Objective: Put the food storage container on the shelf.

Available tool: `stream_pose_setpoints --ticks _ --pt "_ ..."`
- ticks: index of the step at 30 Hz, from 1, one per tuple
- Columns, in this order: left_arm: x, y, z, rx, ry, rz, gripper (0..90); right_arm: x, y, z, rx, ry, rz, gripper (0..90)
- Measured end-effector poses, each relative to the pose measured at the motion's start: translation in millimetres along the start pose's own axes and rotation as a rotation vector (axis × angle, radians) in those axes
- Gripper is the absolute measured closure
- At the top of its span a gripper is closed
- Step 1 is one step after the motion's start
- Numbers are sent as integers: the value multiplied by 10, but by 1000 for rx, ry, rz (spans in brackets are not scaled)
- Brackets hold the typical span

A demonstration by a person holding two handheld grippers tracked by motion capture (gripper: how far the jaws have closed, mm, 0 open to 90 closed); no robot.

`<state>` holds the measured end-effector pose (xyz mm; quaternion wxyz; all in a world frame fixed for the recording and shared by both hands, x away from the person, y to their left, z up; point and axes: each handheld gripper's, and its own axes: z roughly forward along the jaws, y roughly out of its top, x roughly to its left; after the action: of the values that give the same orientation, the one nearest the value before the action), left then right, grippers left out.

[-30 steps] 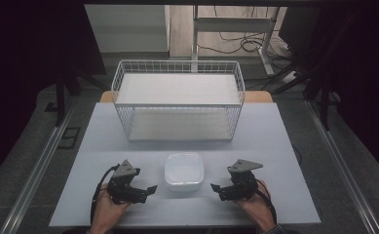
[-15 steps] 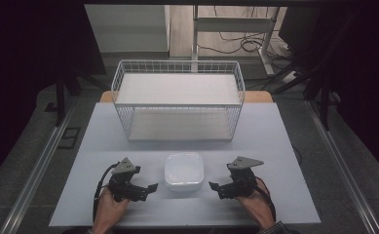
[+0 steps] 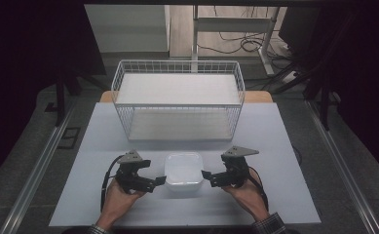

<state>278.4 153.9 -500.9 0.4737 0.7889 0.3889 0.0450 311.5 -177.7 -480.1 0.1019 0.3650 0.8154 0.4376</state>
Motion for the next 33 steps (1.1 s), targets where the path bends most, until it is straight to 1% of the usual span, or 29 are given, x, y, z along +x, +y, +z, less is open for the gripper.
stream_pose_setpoints --ticks 1,2,4,5,6,8,11,12,13,14,15,16,17,18,20,21,23,24,25,26,27,28,29,30,31,32,33 --pt "0 0 0 0 0 0 68 7 22 20 5 11 9 14" --pt "-21 60 66 13 -1 19 76 17 57 63 29 33 10 9" --pt "-20 113 135 31 -2 28 84 32 103 113 40 35 2 10" --pt "-20 113 135 31 -2 28 84 32 103 113 40 35 2 10" --pt "-3 166 206 41 -13 27 84 47 154 164 51 46 9 13" --pt "14 199 266 46 -19 21 83 60 196 216 72 50 3 19" --pt "54 192 364 63 -33 7 81 61 208 288 96 55 11 52" --pt "63 172 386 71 -35 -2 82 58 191 317 112 58 12 72" --pt "88 153 389 62 -63 -20 91 53 171 337 123 62 16 92" --pt "88 153 389 62 -63 -20 129 48 149 349 136 72 25 113" --pt "116 131 381 60 -108 -61 170 40 130 347 139 95 45 171" --pt "122 127 376 64 -111 -68 188 26 118 337 138 133 71 251" --pt "125 122 372 66 -119 -92 200 18 111 330 141 166 87 299" --pt "124 114 364 69 -118 -119 222 17 106 324 151 187 103 306" --pt "108 89 324 63 -114 -166 276 16 93 292 157 186 125 361" --pt "100 76 295 59 -115 -181 325 17 87 264 156 183 136 406" --pt "82 65 263 52 -114 -185 432 23 72 200 157 175 144 472" --pt "44 50 176 32 -101 -174 511 25 61 156 151 172 159 519" --pt "44 50 176 32 -101 -174 554 25 61 156 151 172 159 519" --pt "38 31 130 21 -114 -186 596 30 37 95 133 174 185 595" --pt "38 31 130 21 -114 -186 621 30 37 95 133 174 185 595" --pt "30 -1 94 -3 -124 -198 648 57 17 34 119 168 203 637" --pt "30 -1 94 -3 -124 -198 660 57 17 34 119 168 203 637" --pt "0 0 78 -14 -107 -194 672 88 9 7 102 148 204 660" --pt "0 0 78 -14 -107 -194 680 105 10 0 94 134 205 670" --pt "-7 0 63 -30 -103 -213 695 114 13 -8 88 124 211 685" --pt "-7 0 63 -30 -103 -213 712 116 13 -13 78 120 214 700"
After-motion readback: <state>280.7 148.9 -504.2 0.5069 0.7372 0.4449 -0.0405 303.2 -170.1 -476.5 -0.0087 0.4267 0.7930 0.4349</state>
